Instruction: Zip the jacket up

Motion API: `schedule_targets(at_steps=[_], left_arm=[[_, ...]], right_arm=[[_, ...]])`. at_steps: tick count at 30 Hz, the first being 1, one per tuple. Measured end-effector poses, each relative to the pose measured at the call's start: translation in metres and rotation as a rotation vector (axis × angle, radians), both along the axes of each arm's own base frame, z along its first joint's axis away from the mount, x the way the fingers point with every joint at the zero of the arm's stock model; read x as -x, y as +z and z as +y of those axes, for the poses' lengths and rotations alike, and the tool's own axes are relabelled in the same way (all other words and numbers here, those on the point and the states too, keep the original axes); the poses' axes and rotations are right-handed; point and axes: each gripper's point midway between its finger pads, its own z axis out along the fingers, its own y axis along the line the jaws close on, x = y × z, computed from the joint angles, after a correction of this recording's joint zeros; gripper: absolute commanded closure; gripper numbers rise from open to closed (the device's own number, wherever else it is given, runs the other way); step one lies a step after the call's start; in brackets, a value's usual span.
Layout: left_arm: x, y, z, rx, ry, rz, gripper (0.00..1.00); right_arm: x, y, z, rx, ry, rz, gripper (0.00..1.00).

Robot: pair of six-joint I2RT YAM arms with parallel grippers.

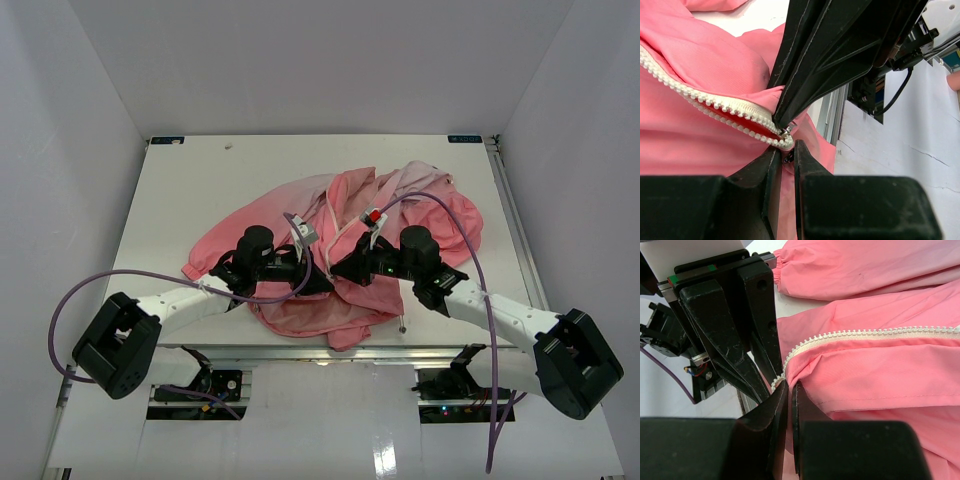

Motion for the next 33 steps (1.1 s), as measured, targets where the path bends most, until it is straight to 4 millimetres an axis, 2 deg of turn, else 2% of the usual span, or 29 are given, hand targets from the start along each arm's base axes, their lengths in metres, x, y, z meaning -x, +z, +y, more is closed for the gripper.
schedule_targets(at_steps=[2, 7, 12, 16, 23, 28, 33], left_arm=[[-0.001, 0.0, 0.0, -0.001, 0.005, 0.003, 1.0], [-0.005, 0.002, 0.003, 0.015, 0.017, 0.051, 1.0], [-0.006, 0.001, 0.003, 0.033, 0.009, 0.098, 1.0], [-0.005, 0.002, 0.002, 0.04, 0.004, 0.113, 1.0], [-0.003, 0.002, 0.002, 0.043, -0.003, 0.121, 1.0], [-0.003, 0.002, 0.002, 0.043, -0.005, 0.121, 1.0], [-0.002, 0.002, 0.002, 0.043, -0.006, 0.121, 1.0]], right_arm=[[0.0, 0.0, 0.0, 0.0, 0.0, 0.001, 0.91], [-0.002, 0.0, 0.001, 0.001, -0.004, -0.003, 0.82], [-0.006, 0.005, 0.002, 0.0, -0.011, -0.013, 0.64], [-0.01, 0.006, 0.002, 0.008, -0.031, -0.015, 0.55], [-0.016, -0.001, -0.007, 0.054, -0.098, 0.002, 0.46], [-0.021, 0.003, -0.016, 0.078, -0.16, -0.004, 0.33], [-0.028, 0.013, -0.021, 0.087, -0.206, -0.024, 0.28]])
